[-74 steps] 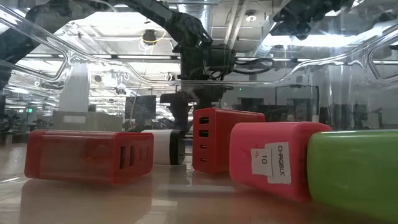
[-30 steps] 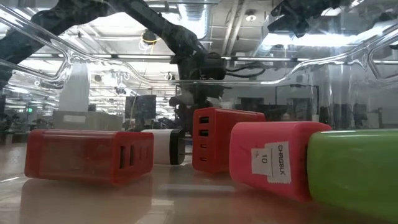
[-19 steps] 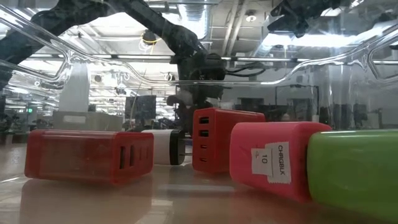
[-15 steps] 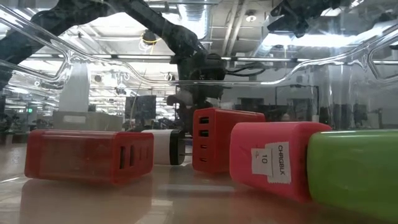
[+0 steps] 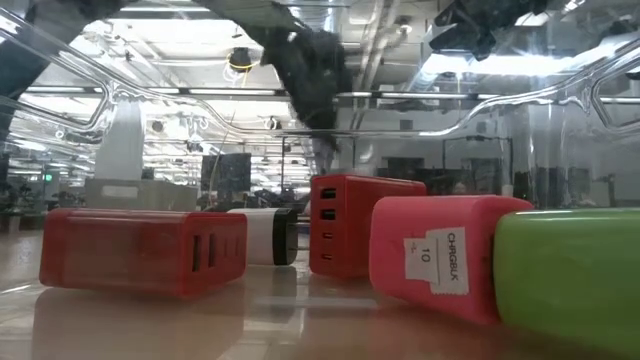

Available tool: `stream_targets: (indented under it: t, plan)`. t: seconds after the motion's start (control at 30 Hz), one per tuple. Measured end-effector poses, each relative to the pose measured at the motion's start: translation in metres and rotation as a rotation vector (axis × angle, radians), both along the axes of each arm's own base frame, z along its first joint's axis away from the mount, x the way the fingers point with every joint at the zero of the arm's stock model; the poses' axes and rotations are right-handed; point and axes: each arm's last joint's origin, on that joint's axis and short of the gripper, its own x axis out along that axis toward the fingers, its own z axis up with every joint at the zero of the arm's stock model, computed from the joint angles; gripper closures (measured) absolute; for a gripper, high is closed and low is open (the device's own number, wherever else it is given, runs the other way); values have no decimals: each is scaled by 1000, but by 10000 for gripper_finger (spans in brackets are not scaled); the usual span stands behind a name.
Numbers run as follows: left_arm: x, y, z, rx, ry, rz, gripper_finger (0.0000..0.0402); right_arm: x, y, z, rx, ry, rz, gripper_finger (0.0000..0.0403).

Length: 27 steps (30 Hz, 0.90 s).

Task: Pick & Place Office items
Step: Put the blue digital clock into the gray bin

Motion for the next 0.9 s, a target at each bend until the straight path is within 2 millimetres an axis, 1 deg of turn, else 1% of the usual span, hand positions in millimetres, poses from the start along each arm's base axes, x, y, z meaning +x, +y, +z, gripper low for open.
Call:
stream_targets:
  t: [0.07,0.1,0.13,0.2,0.27,0.4,0.5,0.53,0.6,0.67,0.73,0.8,0.9]
  plan:
    - [-5,20,17,-105,-183,78,394,0,-2,1,0,-6,-9,188]
    - [-9,31,21,-172,-242,128,397,0,-3,1,1,-6,-15,188]
    - [-12,41,20,-221,-271,183,397,0,-4,1,2,-6,-21,188]
    - [-20,58,8,-284,-250,287,399,0,-6,0,4,-3,-32,188]
    - [-21,65,-7,-329,-203,348,400,-1,-7,0,10,-4,-40,188]
    - [-13,58,-32,-414,-112,394,401,-1,-8,0,5,-5,-45,188]
    - [-6,47,-55,-461,33,409,401,-1,-10,0,-3,-5,-49,188]
    - [-2,45,-58,-442,63,419,401,-1,-10,0,-9,-4,-48,188]
    - [6,40,-54,-397,92,454,401,-1,-11,1,-9,-5,-49,188]
    - [12,37,-48,-396,112,468,401,-1,-12,1,-2,-9,-32,188]
    - [15,33,-51,-398,197,477,401,-1,-12,1,3,-9,-19,188]
    - [19,31,-55,-354,263,489,401,-1,-11,1,4,-9,-13,188]
    - [21,31,-48,-262,319,499,401,-1,-11,1,-2,-8,-8,188]
